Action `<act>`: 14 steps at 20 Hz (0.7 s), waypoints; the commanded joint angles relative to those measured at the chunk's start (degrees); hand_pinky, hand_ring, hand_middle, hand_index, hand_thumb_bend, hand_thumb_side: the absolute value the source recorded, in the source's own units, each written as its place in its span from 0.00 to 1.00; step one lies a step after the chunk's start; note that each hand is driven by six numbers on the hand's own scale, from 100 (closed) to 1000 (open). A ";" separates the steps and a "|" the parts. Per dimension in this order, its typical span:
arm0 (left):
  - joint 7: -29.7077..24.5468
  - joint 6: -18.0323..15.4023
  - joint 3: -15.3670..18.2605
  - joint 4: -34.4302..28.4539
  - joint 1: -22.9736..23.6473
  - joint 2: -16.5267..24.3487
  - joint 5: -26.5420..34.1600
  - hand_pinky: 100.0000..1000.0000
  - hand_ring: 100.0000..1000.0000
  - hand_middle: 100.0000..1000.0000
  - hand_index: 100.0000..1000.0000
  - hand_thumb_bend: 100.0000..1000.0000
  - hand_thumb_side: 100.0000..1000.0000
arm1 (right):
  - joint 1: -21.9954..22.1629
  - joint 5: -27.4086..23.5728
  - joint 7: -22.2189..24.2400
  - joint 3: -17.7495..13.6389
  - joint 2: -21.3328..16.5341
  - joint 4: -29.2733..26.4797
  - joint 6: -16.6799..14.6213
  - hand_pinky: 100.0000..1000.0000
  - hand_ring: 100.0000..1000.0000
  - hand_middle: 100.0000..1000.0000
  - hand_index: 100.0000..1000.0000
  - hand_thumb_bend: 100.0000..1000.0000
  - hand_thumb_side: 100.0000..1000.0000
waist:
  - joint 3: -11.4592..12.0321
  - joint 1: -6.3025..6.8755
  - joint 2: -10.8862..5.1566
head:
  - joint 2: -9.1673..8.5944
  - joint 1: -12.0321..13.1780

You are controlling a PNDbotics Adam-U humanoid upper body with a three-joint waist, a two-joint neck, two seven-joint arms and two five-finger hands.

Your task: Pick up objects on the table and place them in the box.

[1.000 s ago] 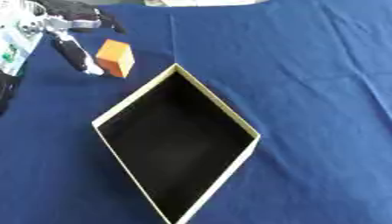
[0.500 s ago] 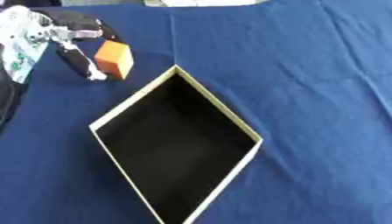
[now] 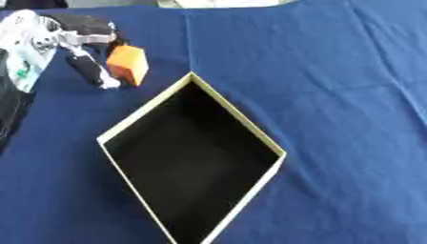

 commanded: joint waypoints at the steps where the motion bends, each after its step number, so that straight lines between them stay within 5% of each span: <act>1: -0.80 0.63 -0.11 -2.38 -1.62 2.01 1.56 0.40 0.49 0.36 0.61 0.00 0.34 | -0.31 -0.34 -0.19 -0.52 -0.52 -1.13 0.22 0.73 0.71 0.57 0.72 0.00 0.82 | 0.20 -0.01 -1.91 | 0.65 -0.02; 14: 5.73 7.07 -1.31 -13.83 -0.20 4.17 7.46 0.23 0.39 0.24 0.48 0.00 0.34 | 0.27 0.37 -0.02 -0.72 -0.09 -1.13 0.32 0.73 0.71 0.57 0.72 0.00 0.81 | 1.00 -0.30 -4.82 | 2.85 -0.79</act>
